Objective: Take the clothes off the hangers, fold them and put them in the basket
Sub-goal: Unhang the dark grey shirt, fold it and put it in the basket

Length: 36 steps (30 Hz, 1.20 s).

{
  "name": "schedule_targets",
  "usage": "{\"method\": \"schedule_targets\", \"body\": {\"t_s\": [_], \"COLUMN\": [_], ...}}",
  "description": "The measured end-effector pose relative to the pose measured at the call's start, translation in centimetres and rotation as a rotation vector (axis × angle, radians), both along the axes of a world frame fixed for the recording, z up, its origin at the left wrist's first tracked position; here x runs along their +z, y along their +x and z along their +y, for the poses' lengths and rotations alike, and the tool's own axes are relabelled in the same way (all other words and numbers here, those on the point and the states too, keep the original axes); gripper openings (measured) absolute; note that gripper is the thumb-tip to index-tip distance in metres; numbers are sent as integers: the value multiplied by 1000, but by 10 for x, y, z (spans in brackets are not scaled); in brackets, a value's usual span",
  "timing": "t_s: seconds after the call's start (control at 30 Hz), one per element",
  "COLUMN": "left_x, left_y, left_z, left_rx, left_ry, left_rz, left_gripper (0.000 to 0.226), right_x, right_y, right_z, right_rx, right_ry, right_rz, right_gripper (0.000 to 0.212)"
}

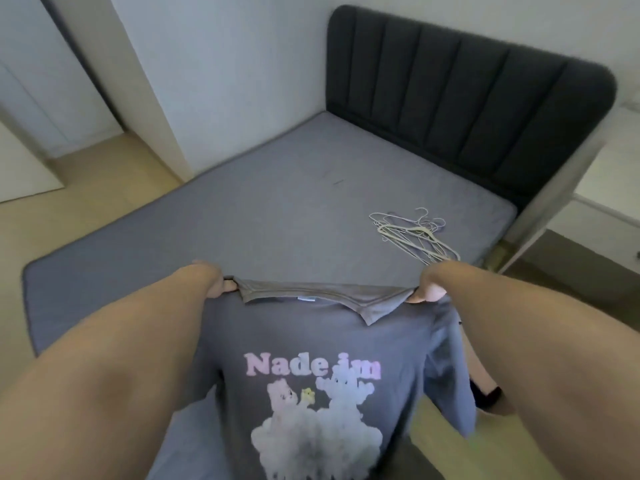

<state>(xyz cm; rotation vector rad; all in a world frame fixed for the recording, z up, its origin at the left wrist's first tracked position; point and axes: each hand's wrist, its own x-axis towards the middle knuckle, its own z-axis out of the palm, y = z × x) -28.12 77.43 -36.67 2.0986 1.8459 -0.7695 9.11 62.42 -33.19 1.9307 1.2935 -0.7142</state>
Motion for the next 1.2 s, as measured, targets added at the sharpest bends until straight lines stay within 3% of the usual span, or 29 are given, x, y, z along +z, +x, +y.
{"method": "schedule_targets", "body": {"t_s": [0.13, 0.33, 0.5, 0.57, 0.7, 0.8, 0.9, 1.0, 1.07, 1.13, 1.2], "left_x": [-54, -196, -309, -345, -419, -464, -498, -523, -534, -541, -547], "left_y": [30, 95, 155, 173, 194, 217, 263, 322, 364, 396, 422], "left_z": [40, 131, 208, 236, 279, 277, 265, 253, 244, 236, 229], "left_rx": [124, 372, 501, 550, 486, 471, 180, -194, -314, -397, -469], "left_ry": [0, 46, 10, 53, 103, 131, 195, 169, 70, -21, -104], "left_rz": [-41, -146, -126, -107, -52, 6, -32, -221, -343, -344, -216], "left_gripper": [72, 65, 101, 109, 102, 78, 48, 50, 55, 57, 54], "right_x": [-64, -241, -348, -380, -459, -512, -552, -573, -575, -577, -581], "right_y": [30, 104, 145, 158, 174, 177, 187, 199, 210, 218, 234], "right_z": [53, 165, 248, 282, 327, 322, 306, 292, 283, 272, 264], "right_rx": [-34, -226, -207, -231, -348, -421, -480, -424, -277, -177, -259], "right_ry": [84, 157, 234, 342, 492, 450, 360, 377, 330, 257, 192], "right_rz": [60, 171, 189, 201, 396, 494, 570, 445, 322, 246, 215], "right_gripper": [61, 76, 85, 77, 67, 63, 58, 42, 57, 62, 52]}}
